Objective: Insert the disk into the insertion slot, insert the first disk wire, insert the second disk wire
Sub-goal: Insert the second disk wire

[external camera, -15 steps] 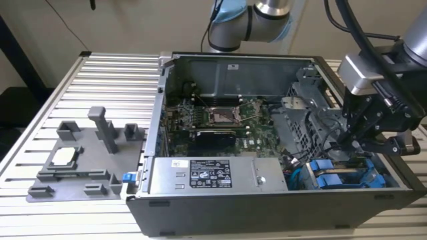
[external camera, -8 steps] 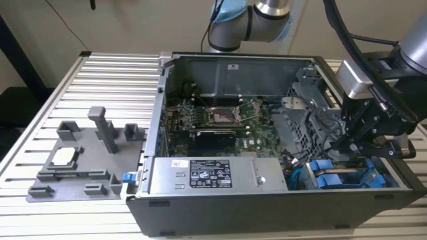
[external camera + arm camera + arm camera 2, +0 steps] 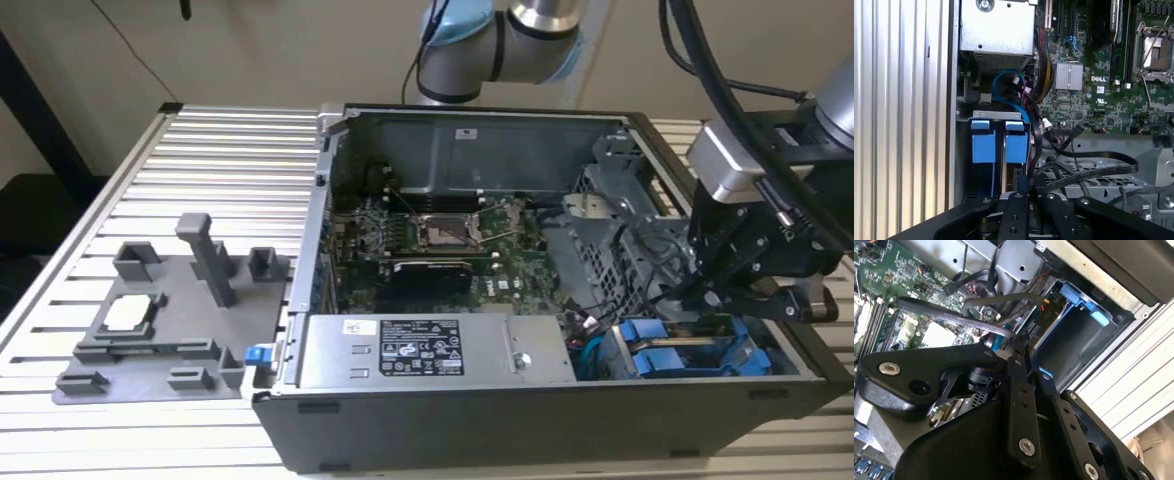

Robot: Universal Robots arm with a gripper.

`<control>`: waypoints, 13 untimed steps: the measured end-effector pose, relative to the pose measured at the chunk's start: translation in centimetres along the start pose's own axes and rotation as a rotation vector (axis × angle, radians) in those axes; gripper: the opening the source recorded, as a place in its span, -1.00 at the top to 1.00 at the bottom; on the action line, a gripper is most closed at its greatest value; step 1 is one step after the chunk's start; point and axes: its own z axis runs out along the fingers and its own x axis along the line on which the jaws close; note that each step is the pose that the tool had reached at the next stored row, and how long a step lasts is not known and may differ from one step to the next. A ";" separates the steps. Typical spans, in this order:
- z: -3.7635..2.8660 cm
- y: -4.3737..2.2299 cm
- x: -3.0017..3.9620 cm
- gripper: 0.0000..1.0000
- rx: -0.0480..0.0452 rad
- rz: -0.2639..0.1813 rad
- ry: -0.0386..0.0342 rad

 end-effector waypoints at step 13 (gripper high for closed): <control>0.72 -0.37 0.25 0.68 -0.0082 0.009 -0.0008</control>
